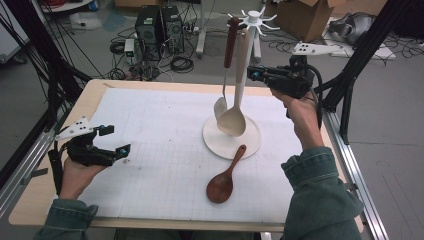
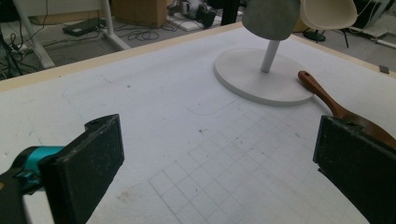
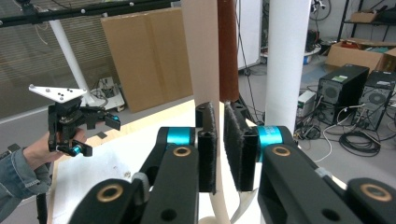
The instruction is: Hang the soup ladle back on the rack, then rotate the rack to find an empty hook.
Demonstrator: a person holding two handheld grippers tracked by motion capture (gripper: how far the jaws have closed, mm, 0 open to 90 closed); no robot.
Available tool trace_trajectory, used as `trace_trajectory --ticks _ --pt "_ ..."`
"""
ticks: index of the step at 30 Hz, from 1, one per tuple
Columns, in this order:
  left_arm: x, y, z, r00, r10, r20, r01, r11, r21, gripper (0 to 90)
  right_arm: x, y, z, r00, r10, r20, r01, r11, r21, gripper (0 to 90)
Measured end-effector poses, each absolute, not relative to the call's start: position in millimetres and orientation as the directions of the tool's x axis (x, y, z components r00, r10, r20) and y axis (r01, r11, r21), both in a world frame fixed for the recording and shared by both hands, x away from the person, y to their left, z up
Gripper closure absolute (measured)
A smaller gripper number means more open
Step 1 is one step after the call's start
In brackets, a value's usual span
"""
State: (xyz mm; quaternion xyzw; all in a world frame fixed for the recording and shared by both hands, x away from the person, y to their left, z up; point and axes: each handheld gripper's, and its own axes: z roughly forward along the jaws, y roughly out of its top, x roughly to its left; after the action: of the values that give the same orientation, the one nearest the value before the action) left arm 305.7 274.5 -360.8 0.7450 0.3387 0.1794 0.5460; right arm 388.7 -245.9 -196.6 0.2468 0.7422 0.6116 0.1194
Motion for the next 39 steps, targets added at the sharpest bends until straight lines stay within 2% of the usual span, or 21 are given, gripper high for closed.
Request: trace_trajectory --ticks 5,25,39 --pt "305 275 -360 0.706 0.701 -0.101 0.307 -0.175 0.936 2.4 386 -249 -195 -0.854 0.506 0.119 0.221 0.148 0.964 89.5" --pt "306 275 -360 0.706 0.700 -0.101 0.307 -0.174 0.936 2.4 381 -275 -156 -0.853 0.509 0.116 0.209 0.130 0.969 90.0" --pt "304 276 -359 0.706 0.701 -0.102 0.305 -0.171 0.937 2.4 384 -270 -118 -0.866 0.494 0.083 0.158 0.112 0.981 90.0"
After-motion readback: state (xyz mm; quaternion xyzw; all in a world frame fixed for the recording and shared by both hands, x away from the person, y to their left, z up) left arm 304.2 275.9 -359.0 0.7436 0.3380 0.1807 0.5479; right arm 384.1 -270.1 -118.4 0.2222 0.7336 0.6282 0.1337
